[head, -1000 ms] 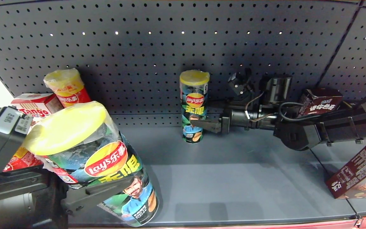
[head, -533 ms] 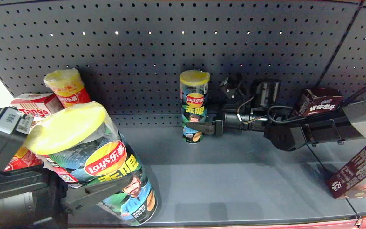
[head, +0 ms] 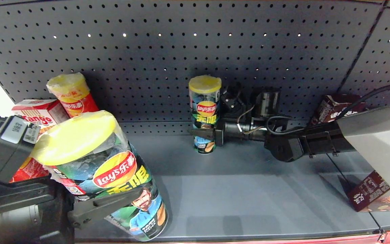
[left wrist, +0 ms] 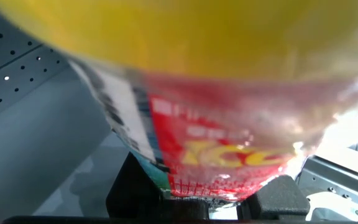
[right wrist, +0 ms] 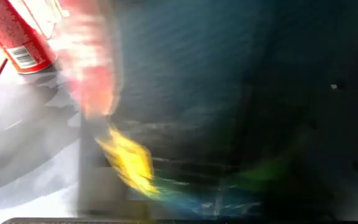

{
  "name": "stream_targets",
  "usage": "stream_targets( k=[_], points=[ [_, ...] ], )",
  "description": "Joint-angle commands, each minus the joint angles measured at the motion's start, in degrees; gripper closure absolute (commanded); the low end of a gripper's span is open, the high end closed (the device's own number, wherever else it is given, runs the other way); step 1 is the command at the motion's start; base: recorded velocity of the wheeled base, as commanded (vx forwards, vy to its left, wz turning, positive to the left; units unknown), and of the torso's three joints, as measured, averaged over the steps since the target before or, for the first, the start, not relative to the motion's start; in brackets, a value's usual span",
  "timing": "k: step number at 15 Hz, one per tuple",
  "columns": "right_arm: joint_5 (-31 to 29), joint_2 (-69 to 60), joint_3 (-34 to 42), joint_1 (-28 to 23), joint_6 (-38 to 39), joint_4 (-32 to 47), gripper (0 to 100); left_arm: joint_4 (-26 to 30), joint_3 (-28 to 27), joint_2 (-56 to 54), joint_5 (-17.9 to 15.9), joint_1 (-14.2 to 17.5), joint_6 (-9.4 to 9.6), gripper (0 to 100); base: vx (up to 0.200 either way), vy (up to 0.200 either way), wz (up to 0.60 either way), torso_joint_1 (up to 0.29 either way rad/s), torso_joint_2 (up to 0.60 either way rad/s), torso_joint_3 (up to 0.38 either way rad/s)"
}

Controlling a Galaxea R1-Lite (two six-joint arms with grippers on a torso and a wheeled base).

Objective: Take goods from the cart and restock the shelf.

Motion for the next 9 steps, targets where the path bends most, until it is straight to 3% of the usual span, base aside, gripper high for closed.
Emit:
stream_targets(
  k=[1, 9],
  points=[
    [-0.1, 0.4, -0.3, 0.6, 0.0, 0.1, 100, 0.0, 0.2, 0.0, 0.1, 0.0, 0.08, 100, 0.0, 0.0, 0.0, 0.0, 0.0, 0.0],
    [-1.0, -8.1, 4.5, 1.2, 0.1, 0.0, 100, -0.1, 0.1, 0.1, 0.0, 0.0, 0.0, 100, 0.0, 0.0, 0.0, 0.0, 0.0, 0.0]
  ],
)
